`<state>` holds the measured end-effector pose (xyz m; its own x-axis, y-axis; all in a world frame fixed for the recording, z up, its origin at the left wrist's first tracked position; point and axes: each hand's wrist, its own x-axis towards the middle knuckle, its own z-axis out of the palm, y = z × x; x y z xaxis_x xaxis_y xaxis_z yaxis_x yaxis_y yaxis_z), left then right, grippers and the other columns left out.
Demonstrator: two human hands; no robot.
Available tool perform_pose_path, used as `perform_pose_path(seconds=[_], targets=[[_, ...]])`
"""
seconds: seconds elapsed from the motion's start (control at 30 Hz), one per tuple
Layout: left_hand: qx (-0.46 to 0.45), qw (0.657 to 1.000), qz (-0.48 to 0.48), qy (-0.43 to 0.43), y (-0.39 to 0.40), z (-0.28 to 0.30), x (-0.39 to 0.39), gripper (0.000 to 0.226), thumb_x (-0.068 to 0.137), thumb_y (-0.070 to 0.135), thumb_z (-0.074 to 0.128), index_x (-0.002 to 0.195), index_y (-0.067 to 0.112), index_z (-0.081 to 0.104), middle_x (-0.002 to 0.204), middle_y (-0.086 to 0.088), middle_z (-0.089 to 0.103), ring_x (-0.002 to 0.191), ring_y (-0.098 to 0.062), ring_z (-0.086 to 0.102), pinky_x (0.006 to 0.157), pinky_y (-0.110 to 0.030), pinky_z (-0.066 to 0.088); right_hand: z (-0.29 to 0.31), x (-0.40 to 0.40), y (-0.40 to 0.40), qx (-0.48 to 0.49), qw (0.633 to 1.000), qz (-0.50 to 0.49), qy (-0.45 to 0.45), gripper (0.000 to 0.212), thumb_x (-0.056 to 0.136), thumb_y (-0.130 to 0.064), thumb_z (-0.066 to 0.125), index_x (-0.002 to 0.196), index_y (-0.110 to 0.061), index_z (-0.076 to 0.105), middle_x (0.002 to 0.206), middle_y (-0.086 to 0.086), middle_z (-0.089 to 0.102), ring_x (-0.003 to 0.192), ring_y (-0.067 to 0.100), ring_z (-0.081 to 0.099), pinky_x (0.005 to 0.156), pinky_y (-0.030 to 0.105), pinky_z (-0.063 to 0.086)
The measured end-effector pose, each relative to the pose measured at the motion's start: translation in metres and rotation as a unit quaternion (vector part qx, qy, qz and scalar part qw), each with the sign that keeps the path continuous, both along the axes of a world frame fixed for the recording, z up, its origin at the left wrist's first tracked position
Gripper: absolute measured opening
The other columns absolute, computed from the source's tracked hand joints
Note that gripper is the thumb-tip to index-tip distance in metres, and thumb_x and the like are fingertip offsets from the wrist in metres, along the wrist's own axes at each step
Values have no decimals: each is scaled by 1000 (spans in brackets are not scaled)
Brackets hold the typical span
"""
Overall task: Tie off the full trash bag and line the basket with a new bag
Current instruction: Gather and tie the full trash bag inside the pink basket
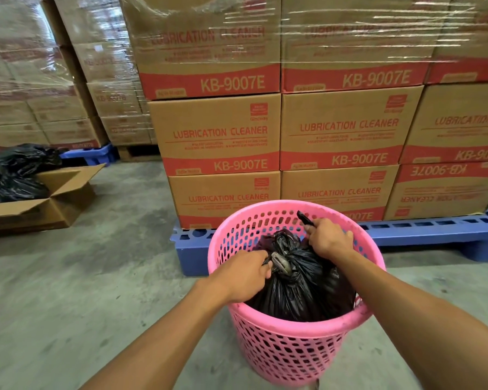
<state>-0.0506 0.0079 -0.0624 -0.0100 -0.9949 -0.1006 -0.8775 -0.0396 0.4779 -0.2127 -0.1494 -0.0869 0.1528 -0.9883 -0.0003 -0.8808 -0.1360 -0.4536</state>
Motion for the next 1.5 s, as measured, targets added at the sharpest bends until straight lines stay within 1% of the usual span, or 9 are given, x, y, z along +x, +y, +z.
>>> perform_pose_path(seconds=[0.13, 0.3, 0.4, 0.57, 0.67, 0.77, 0.93, 1.2, 1.5], targets=[[-9, 1000, 11, 1, 1, 4, -4, 28, 103, 26, 39, 94, 8, 58, 96, -9, 66, 88, -28, 60, 86, -43, 49, 1, -2, 0, 19, 999, 1, -45, 25, 97, -34, 47, 106, -23, 68, 98, 4, 71, 100, 28, 62, 87, 40, 33], [-154, 955, 120, 224, 0, 25, 5, 30, 103, 26, 38, 79, 21, 56, 73, -2, 59, 60, -14, 48, 60, -31, 42, 34, -12, 18, 56, 919, 165, -354, 30, 101, -22, 45, 78, -10, 61, 71, 3, 61, 67, 15, 56, 73, 30, 46], [-239, 904, 175, 307, -17, 47, 14, 33, 100, 27, 42, 72, 26, 58, 78, -3, 57, 68, -19, 46, 68, -36, 40, 68, -19, 42, 116, 885, 301, -337, 26, 101, -21, 47, 88, -7, 65, 87, -2, 64, 72, 1, 57, 64, 9, 42], [-221, 931, 106, 271, -43, 67, -6, 31, 87, 45, 42, 67, 38, 64, 82, -4, 65, 81, -27, 57, 88, -43, 46, 78, -2, 64, 191, 853, 430, -227, 22, 96, -14, 55, 100, 1, 70, 92, 15, 70, 81, 19, 66, 79, 25, 51], [-170, 922, 60, 342, -44, 74, -14, 31, 99, 37, 43, 82, 31, 68, 90, -2, 63, 84, -17, 55, 83, -38, 41, 74, 0, 65, 197, 855, 392, -275, 18, 95, -15, 57, 97, -7, 73, 95, 19, 72, 82, 32, 66, 80, 33, 51], [-62, 876, 81, 471, -38, 69, -13, 35, 101, 44, 38, 106, 24, 67, 98, 4, 66, 88, -13, 56, 81, -37, 42, 76, -8, 61, 191, 859, 292, -375, 17, 95, -11, 56, 94, -5, 72, 85, 9, 70, 75, 11, 65, 73, 22, 50], [8, 961, 2, 277, -31, 27, -15, 26, 90, 13, 55, 113, 22, 61, 98, 5, 67, 91, -14, 62, 80, -24, 48, 73, -7, 54, 118, 888, 191, -401, 14, 89, -15, 66, 91, -7, 77, 86, 13, 74, 84, 17, 61, 72, 26, 46], [-130, 980, 106, 105, -45, 13, -35, 14, 92, 43, 57, 86, 31, 60, 75, 3, 64, 72, -23, 60, 57, -33, 39, 78, 13, 59, 3, 930, 135, -342, 25, 84, -23, 73, 78, 2, 75, 74, 23, 70, 66, 22, 60, 58, 35, 51], [-59, 883, 125, 448, -42, -1, -23, 23, 102, 24, 49, 88, 13, 64, 76, -7, 67, 59, -16, 66, 58, -29, 53, 79, -5, 60, 89, 924, 211, -306, 34, 93, -40, 58, 97, -11, 76, 95, 2, 74, 93, 15, 68, 70, 20, 51]])
